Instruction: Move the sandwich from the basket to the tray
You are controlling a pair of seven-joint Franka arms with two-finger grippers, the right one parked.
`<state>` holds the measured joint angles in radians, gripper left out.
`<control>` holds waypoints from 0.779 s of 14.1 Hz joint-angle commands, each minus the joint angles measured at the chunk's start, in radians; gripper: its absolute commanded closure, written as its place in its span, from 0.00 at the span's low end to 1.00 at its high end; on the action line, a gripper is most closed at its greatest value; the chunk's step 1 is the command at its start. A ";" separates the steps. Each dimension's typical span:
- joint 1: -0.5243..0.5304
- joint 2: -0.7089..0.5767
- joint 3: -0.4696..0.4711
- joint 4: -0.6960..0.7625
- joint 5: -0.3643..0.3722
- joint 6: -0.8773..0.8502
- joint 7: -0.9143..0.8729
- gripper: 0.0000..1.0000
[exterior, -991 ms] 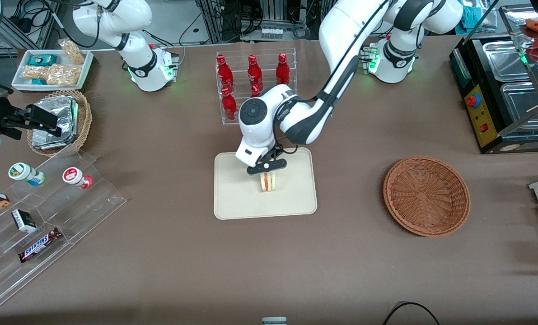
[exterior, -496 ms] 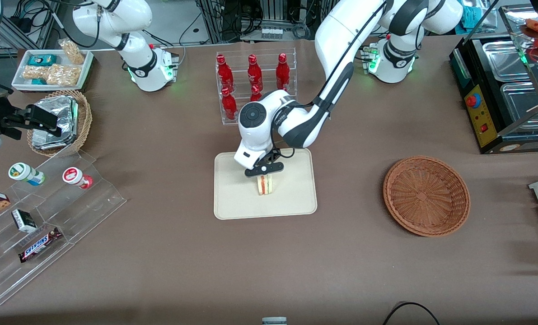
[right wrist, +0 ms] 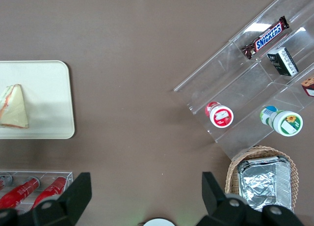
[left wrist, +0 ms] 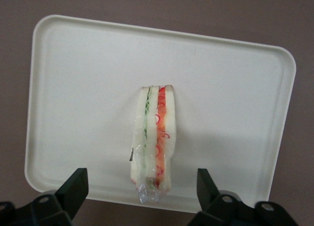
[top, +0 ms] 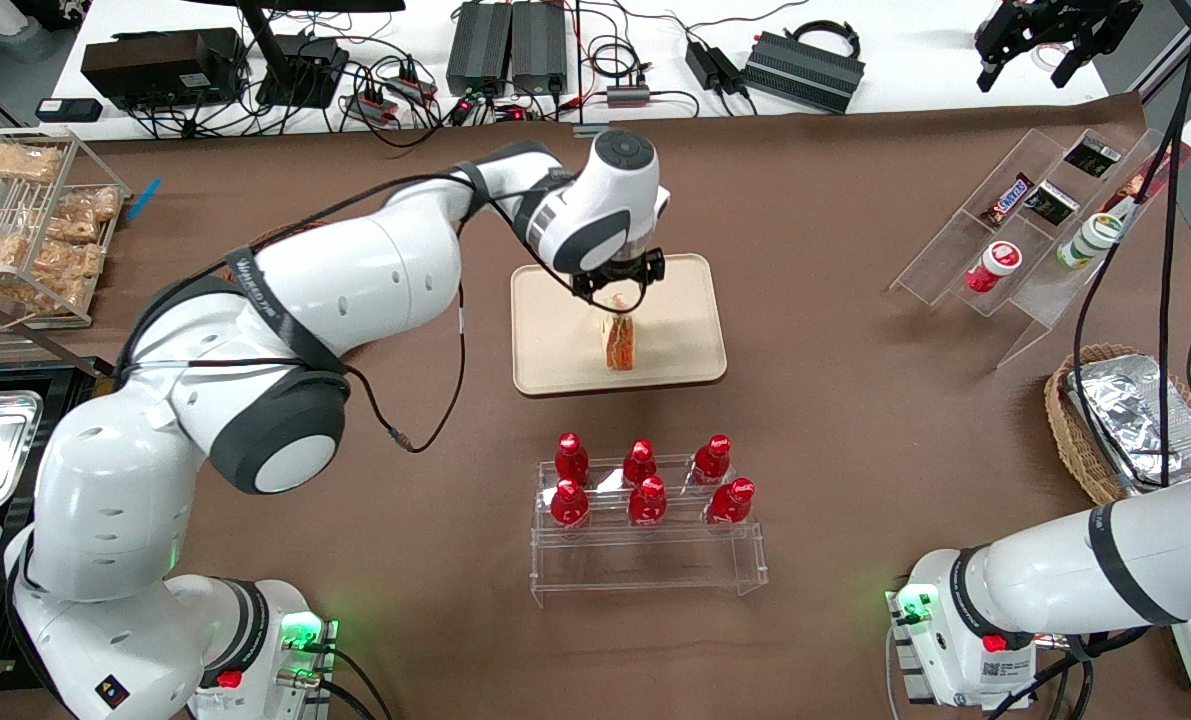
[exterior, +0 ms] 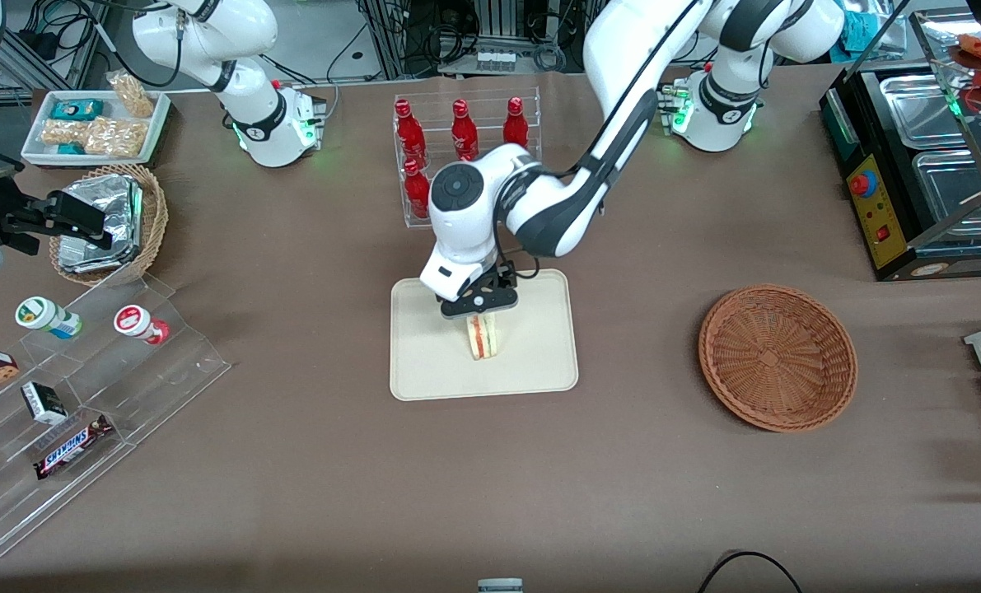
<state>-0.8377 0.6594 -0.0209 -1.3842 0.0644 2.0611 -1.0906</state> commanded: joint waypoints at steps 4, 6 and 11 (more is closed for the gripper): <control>0.143 -0.187 0.001 -0.105 0.006 -0.203 0.055 0.00; 0.211 -0.245 0.001 -0.180 -0.001 -0.203 0.171 0.00; 0.379 -0.417 0.001 -0.355 -0.006 -0.211 0.458 0.00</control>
<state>-0.5142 0.3551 -0.0095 -1.6256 0.0643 1.8488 -0.7257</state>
